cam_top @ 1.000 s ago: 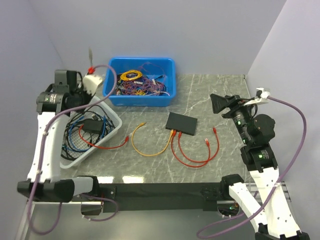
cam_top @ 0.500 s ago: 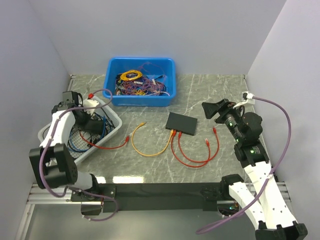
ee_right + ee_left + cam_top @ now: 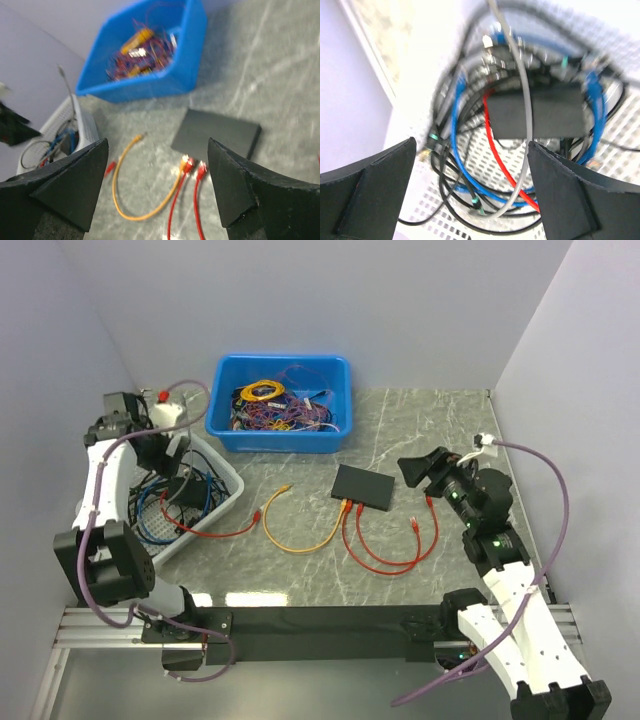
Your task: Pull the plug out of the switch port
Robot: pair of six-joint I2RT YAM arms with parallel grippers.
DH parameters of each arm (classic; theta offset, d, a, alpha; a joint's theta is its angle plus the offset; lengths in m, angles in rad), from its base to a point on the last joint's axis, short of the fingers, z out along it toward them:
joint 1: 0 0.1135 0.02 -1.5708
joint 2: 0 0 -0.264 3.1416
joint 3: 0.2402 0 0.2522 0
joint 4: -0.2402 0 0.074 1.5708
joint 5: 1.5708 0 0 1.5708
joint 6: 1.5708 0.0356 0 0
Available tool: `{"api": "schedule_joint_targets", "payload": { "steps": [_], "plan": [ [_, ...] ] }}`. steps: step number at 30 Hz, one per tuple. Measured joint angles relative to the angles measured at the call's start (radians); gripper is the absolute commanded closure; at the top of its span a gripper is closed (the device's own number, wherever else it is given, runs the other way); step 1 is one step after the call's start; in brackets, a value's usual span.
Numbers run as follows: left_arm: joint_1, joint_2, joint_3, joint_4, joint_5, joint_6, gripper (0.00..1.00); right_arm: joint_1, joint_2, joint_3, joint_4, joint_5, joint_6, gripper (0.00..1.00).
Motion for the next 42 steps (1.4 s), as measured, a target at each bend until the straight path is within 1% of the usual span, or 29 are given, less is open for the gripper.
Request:
{"api": "schedule_joint_targets", "payload": {
  "steps": [6,9,11,14,16,17,18,21,22,25,27,29,31,32,33,34,35,36,39,42],
  "plan": [
    [-0.003,-0.055,0.137,-0.02,0.093,-0.083,0.01,0.033,0.009,-0.135,0.004,0.005,0.077,0.18],
    [-0.021,-0.07,0.205,-0.007,0.174,-0.143,0.01,0.074,0.063,-0.185,0.049,0.002,0.127,0.19],
    [-0.074,-0.089,0.232,-0.013,0.228,-0.144,0.01,0.096,0.131,-0.2,0.093,-0.008,0.159,0.2],
    [-0.278,-0.103,0.248,-0.083,0.265,-0.065,0.01,0.108,0.207,-0.214,0.13,-0.019,0.19,0.2],
    [-0.426,-0.103,0.199,-0.13,0.264,0.0,0.01,0.112,0.22,-0.216,0.142,-0.019,0.195,0.2],
    [-0.48,-0.103,0.155,-0.148,0.257,0.029,0.01,0.113,0.22,-0.216,0.15,-0.018,0.195,0.2],
    [-0.527,-0.103,0.097,-0.173,0.247,0.06,0.03,0.113,0.22,-0.216,0.158,-0.018,0.195,0.2],
    [-0.619,-0.077,-0.051,-0.238,0.19,0.114,0.09,0.113,0.225,-0.216,0.168,-0.015,0.193,0.2],
    [-0.647,-0.065,-0.09,-0.247,0.167,0.122,0.1,0.113,0.229,-0.216,0.172,-0.016,0.193,0.2],
    [-0.734,-0.05,-0.187,-0.229,0.063,0.133,0.09,0.113,0.248,-0.216,0.186,-0.022,0.195,0.2],
    [-0.79,-0.044,-0.258,-0.191,-0.036,0.132,0.09,0.113,0.258,-0.216,0.192,-0.026,0.195,0.2],
    [-0.814,-0.035,-0.321,-0.134,-0.137,0.131,0.1,0.113,0.261,-0.216,0.195,-0.026,0.195,0.2],
    [-0.824,-0.021,-0.365,-0.088,-0.224,0.131,0.16,0.113,0.261,-0.216,0.198,-0.026,0.195,0.2],
    [-0.827,-0.016,-0.381,-0.061,-0.263,0.13,0.23,0.113,0.261,-0.216,0.201,-0.026,0.195,0.2],
    [-0.827,-0.011,-0.392,-0.039,-0.292,0.129,0.44,0.113,0.261,-0.216,0.203,-0.026,0.195,0.2],
    [-0.828,-0.006,-0.4,-0.015,-0.32,0.121,0.56,0.114,0.261,-0.216,0.206,-0.026,0.195,0.2],
    [-0.829,-0.002,-0.404,0.002,-0.341,0.12,0.71,0.114,0.261,-0.216,0.209,-0.026,0.196,0.2],
    [-0.829,0.001,-0.404,0.015,-0.356,0.117,0.99,0.114,0.261,-0.216,0.212,-0.026,0.196,0.2],
    [-0.831,0.002,-0.396,0.027,-0.354,0.105,1.0,0.114,0.261,-0.217,0.219,-0.026,0.199,0.2],
    [-0.832,0.0,-0.342,-0.003,-0.323,0.081,1.0,0.114,0.261,-0.218,0.219,-0.025,0.198,0.2]
  ]
}}
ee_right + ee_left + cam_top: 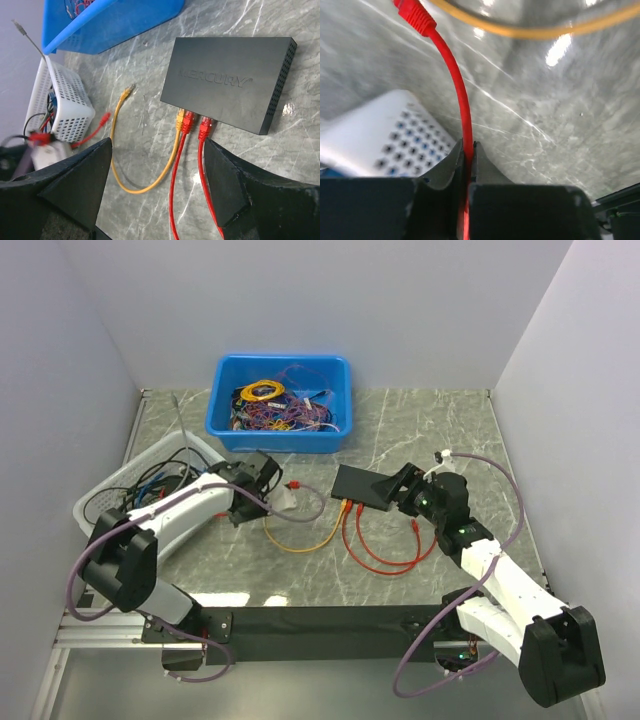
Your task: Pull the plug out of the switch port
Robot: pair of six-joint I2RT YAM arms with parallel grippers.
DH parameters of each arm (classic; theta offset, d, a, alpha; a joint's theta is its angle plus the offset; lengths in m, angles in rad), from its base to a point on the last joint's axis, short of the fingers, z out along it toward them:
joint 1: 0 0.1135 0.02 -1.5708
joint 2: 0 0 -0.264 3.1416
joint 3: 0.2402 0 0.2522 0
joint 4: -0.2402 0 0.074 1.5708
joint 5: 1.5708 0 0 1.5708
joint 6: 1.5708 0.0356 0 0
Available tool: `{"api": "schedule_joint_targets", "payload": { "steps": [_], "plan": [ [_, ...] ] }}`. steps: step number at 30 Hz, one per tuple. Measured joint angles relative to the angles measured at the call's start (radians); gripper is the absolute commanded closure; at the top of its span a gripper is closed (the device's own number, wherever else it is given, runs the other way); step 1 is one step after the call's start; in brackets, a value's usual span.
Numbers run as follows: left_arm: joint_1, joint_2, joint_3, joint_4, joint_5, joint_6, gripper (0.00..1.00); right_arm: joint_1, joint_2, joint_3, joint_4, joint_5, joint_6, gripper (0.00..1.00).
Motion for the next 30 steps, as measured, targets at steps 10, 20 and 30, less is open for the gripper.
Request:
{"api": "schedule_joint_targets", "payload": {
  "steps": [10,20,30],
  "plan": [
    [0.344,-0.074,0.311,-0.003,0.134,-0.119,1.0,0.0,-0.009,-0.009,-0.002,0.003,-0.003,0.2],
    [0.734,-0.109,0.123,0.06,0.141,-0.104,0.94,0.001,-0.023,-0.013,-0.006,0.008,-0.017,0.19],
    [0.766,-0.018,0.095,0.046,0.223,-0.079,0.01,0.002,0.009,-0.013,0.0,-0.006,-0.018,0.17]
  ]
}}
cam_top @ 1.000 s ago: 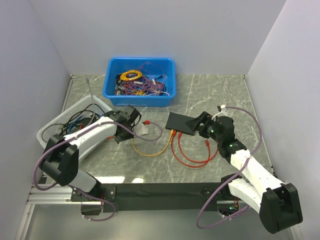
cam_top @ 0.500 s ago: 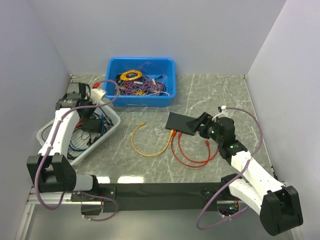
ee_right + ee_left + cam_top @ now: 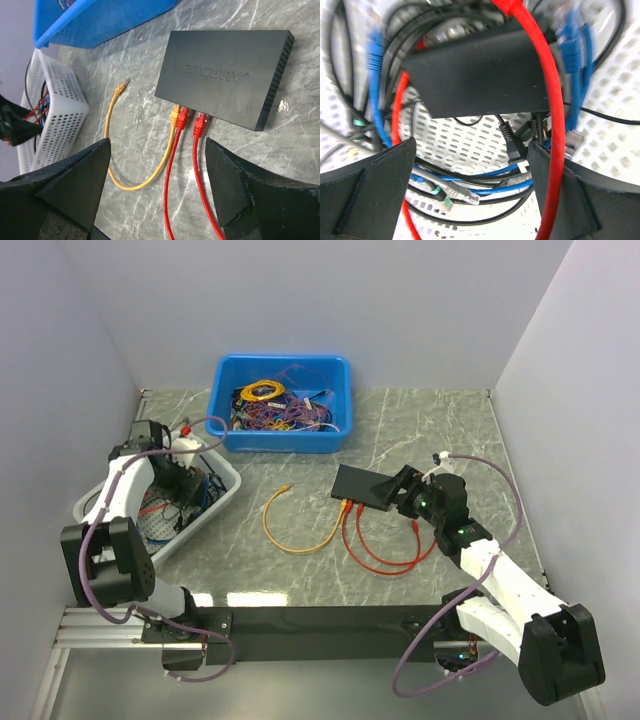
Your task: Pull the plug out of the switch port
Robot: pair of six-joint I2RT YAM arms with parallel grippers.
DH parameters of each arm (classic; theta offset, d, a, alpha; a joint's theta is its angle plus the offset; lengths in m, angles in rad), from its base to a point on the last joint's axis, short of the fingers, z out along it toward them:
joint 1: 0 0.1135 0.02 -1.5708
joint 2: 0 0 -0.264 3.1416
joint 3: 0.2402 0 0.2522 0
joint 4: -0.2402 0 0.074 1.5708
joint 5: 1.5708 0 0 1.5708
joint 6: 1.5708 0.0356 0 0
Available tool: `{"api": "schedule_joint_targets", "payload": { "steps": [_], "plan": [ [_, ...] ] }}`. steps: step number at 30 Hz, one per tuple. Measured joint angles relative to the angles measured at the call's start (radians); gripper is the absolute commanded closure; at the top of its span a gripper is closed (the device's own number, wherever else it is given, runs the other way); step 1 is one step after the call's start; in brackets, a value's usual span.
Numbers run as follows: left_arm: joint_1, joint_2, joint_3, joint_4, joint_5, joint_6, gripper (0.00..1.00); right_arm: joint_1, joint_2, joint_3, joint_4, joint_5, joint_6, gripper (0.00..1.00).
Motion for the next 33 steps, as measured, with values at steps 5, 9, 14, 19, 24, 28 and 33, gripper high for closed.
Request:
{"api": "schedule_joint_targets", "payload": {
  "steps": [5,9,14,19,24,28,33],
  "plan": [
    [0.0,-0.018,0.139,-0.081,0.074,0.001,0.01,0.0,0.0,0.0,0.001,-0.002,0.002,0.17],
    [-0.002,-0.03,0.241,-0.148,0.122,0.007,0.01,0.0,0.002,-0.005,0.009,-0.004,0.004,0.17],
    [-0.02,-0.044,0.272,-0.156,0.035,0.002,0.01,0.0,0.002,-0.012,0.008,-0.009,0.006,0.17],
    [-0.053,-0.06,0.235,-0.07,-0.234,0.003,0.01,0.0,0.001,-0.015,0.008,-0.009,0.012,0.18],
    [-0.165,-0.091,0.196,0.095,-0.598,0.058,0.01,0.0,0.001,-0.051,0.049,-0.014,0.054,0.19],
    [-0.23,-0.089,0.21,0.222,-0.767,0.113,0.01,0.0,0.003,-0.07,0.06,-0.013,0.084,0.19],
    [-0.229,-0.066,0.315,0.043,-0.671,0.122,0.01,0.0,0.0,-0.071,0.058,-0.005,0.085,0.19]
  ]
}}
